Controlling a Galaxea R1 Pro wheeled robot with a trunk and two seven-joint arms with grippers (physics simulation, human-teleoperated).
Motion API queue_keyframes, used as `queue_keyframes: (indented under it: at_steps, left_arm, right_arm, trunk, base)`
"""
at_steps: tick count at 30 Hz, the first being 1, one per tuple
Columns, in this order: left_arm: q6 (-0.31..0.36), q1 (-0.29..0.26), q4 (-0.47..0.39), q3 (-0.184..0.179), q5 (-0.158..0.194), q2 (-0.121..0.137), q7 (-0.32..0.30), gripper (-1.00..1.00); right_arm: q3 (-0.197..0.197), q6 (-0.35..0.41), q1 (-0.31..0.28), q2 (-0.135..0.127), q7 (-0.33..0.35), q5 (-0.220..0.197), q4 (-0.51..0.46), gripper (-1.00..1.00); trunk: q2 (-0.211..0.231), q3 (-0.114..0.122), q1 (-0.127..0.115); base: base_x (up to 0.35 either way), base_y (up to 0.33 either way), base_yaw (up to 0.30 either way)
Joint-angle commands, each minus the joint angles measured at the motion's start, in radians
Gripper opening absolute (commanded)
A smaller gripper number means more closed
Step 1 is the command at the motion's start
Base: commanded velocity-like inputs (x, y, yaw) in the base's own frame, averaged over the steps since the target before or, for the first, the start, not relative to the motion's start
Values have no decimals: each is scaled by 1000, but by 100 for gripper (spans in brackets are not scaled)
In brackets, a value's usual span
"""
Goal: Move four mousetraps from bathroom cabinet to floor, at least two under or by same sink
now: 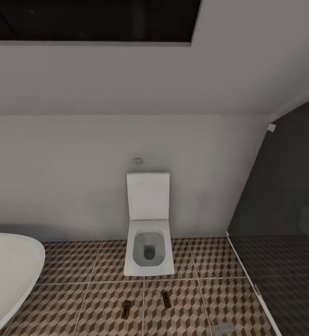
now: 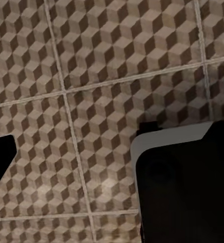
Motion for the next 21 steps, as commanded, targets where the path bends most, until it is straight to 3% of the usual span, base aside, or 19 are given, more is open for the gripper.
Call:
queue_keyframes:
  at_steps: [1, 4, 5, 7, 12, 15, 21]
  left_arm:
    - [1, 5, 5, -9, 9, -1, 1, 100]
    - [74, 24, 3, -6, 17, -2, -2, 100]
    - [131, 29, 2, 20, 39, -3, -4, 100]
    - [152, 31, 1, 64, 74, -3, -5, 100]
    - [168, 32, 0, 151, 135, -4, -6, 100]
    - [171, 33, 0, 177, 150, -11, -6, 100]
    - [173, 33, 0, 193, 160, -25, -7, 100]
  right_arm:
    - [8, 7, 1, 3, 0, -6, 1, 100]
    - [8, 35, 9, 11, 12, -6, 0, 100]
    - [7, 43, 11, 13, 15, -6, -2, 100]
    - [7, 46, 12, 15, 16, -6, -2, 100]
    - [6, 49, 12, 23, 17, -6, -3, 100]
    - [5, 49, 12, 30, 17, -7, -3, 100]
    - [5, 51, 12, 36, 16, -8, -2, 100]
  trunk:
    - [-2, -2, 1]
    - [-2, -2, 1]
    - [-2, -2, 1]
    - [-2, -2, 1]
    - [-2, -2, 1]
    - [-2, -2, 1]
    - [-2, -2, 1]
  base:
    - [0, 0, 0]
    - [0, 0, 0]
    - [0, 0, 0]
    - [0, 0, 0]
    - [0, 0, 0]
    - [0, 0, 0]
    - [0, 0, 0]
